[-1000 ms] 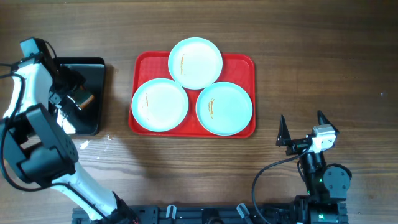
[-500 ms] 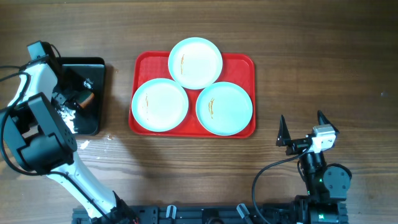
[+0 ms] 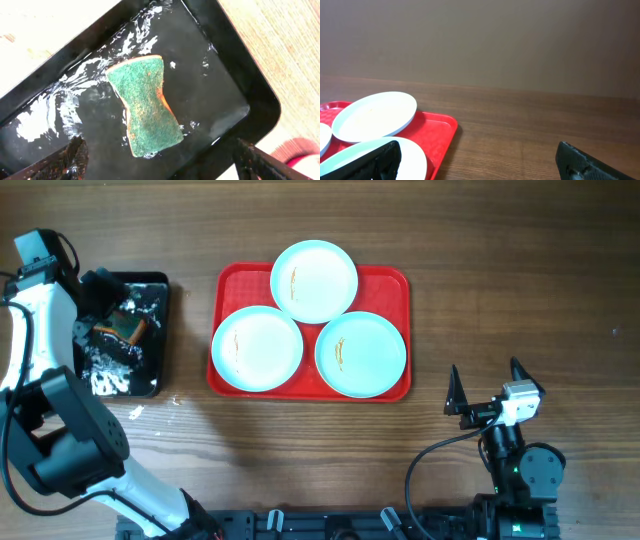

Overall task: Clean dirty plates on tray and stack at the side
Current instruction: 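Grasp the green-and-orange sponge with the left gripper in the water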

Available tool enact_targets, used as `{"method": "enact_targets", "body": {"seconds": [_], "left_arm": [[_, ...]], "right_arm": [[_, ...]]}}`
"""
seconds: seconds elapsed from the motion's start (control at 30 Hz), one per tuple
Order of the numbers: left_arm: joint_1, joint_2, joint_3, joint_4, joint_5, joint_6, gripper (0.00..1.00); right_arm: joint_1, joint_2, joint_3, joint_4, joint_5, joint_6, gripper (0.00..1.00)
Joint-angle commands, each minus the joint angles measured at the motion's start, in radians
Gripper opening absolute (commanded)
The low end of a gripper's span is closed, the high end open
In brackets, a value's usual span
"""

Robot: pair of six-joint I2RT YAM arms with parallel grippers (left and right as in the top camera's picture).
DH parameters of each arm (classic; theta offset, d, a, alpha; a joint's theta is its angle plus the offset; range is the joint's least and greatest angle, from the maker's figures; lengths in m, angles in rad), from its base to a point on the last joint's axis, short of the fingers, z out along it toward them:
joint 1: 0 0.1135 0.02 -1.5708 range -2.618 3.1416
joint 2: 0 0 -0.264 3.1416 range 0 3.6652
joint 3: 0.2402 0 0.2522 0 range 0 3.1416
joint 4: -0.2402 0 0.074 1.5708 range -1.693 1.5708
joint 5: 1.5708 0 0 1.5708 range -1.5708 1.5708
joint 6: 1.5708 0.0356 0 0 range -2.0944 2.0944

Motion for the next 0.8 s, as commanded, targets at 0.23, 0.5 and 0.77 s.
{"method": "enact_targets", "body": {"seconds": [0.23,0.5,0.77], "left_arm": [[0.003,0.113,-0.037,-0.016,0.005,0.001,0.89],[0.003,0.174,-0.048,0.073,0.077,-0.085,0.77],[0.003,0.218,-0.048,0.076,0.080,-0.081,0.65]], "right_arm": [[-0.004,-0.005,-0.001,0.004,0.010,-0.012,1.00],[-0.004,-0.005,-0.001,0.003,0.010,-0.012,1.00],[-0.004,-0.005,-0.001,0.004,0.010,-0.013,1.00]]}}
